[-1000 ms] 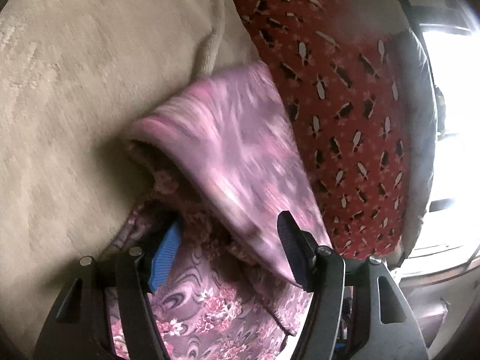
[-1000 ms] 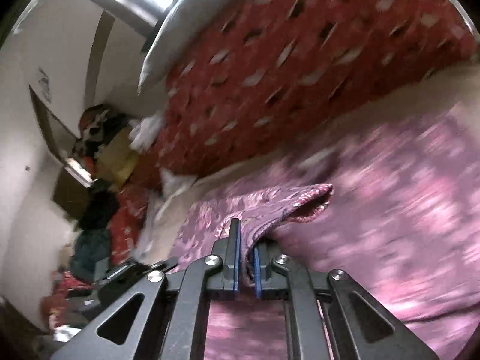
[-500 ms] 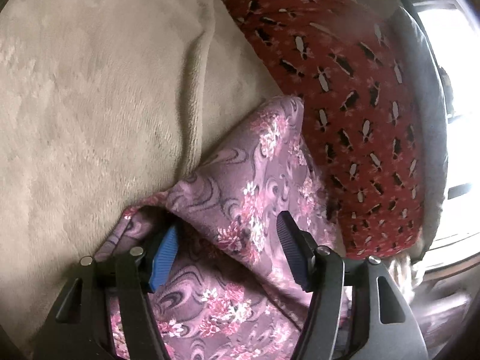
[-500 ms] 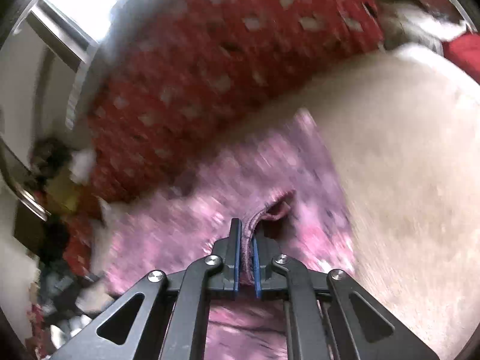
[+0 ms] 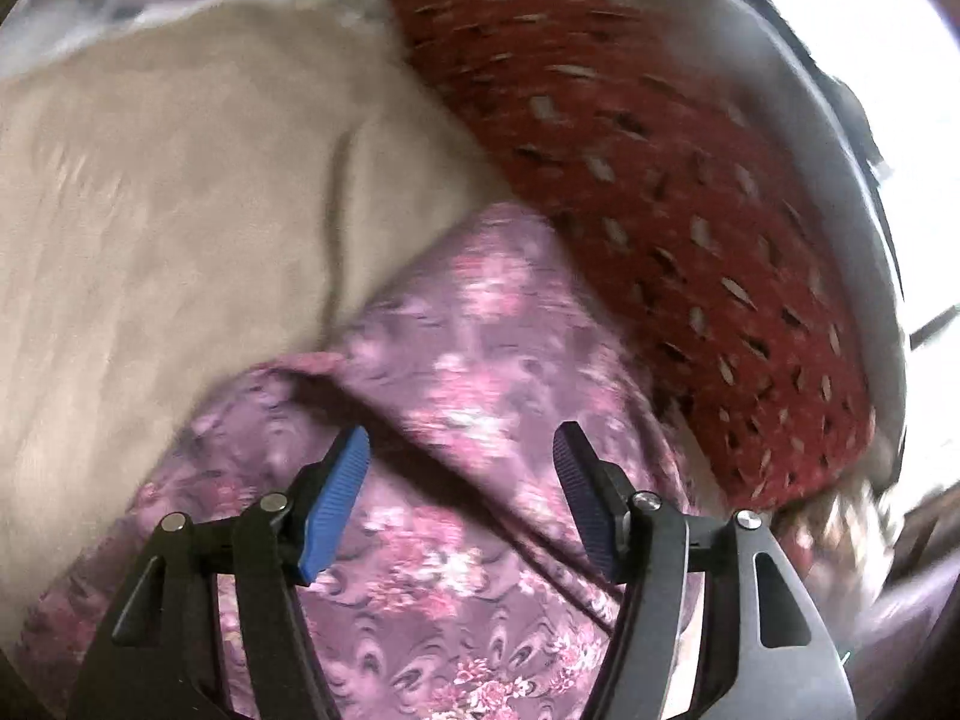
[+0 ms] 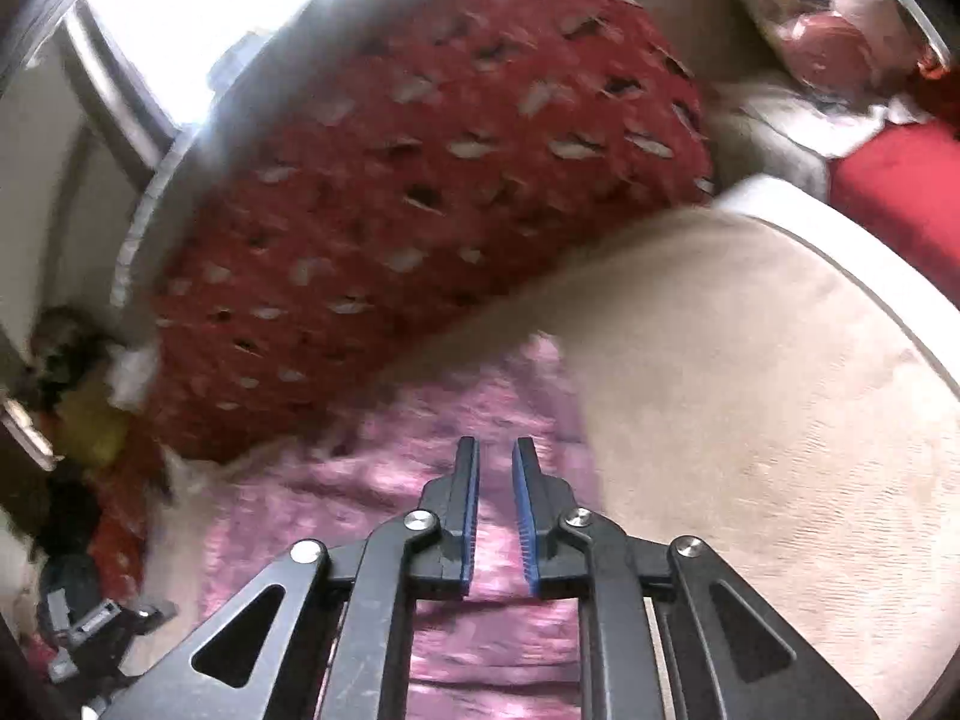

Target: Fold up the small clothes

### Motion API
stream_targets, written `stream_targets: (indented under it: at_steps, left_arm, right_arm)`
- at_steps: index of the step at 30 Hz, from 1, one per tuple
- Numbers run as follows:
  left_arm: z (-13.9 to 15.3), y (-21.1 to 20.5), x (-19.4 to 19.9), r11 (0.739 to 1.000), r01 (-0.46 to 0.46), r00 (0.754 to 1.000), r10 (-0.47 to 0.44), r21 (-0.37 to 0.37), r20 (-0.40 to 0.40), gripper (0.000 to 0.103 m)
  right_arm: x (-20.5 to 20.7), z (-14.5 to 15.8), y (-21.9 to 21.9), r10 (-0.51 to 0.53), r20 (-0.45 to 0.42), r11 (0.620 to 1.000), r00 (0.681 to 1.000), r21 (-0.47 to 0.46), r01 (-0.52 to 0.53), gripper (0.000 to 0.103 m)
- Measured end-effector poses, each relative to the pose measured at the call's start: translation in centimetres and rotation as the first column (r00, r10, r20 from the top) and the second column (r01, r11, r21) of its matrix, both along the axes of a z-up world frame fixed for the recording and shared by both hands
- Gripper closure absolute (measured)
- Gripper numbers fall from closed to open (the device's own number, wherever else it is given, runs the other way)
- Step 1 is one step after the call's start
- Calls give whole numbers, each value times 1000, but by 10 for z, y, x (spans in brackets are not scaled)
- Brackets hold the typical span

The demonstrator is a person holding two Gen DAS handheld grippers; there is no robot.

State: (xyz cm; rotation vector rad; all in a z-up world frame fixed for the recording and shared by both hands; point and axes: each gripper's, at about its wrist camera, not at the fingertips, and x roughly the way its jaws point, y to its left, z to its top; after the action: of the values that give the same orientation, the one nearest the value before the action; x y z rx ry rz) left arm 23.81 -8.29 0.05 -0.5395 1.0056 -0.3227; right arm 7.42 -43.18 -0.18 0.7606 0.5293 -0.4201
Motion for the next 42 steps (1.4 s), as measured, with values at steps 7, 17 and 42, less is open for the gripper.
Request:
stream_targets:
  at_steps: [7,17,42]
  left_arm:
    - [-40,-42,28,958,161,986,-148,236,-71,36]
    - [-32,-51,-5,898,269,963,-253,349,-92,35]
    - [-20,188,-131,909,415,821,-349,51,-453,35]
  right_arm:
    - [35,-57,40,183,-198,981,963,-26,-192,77]
    - [-38,-50,68,316,-368,948,874,83,-307,59]
    - [-212,-35,118,298,-341,955,892,113,-276,18]
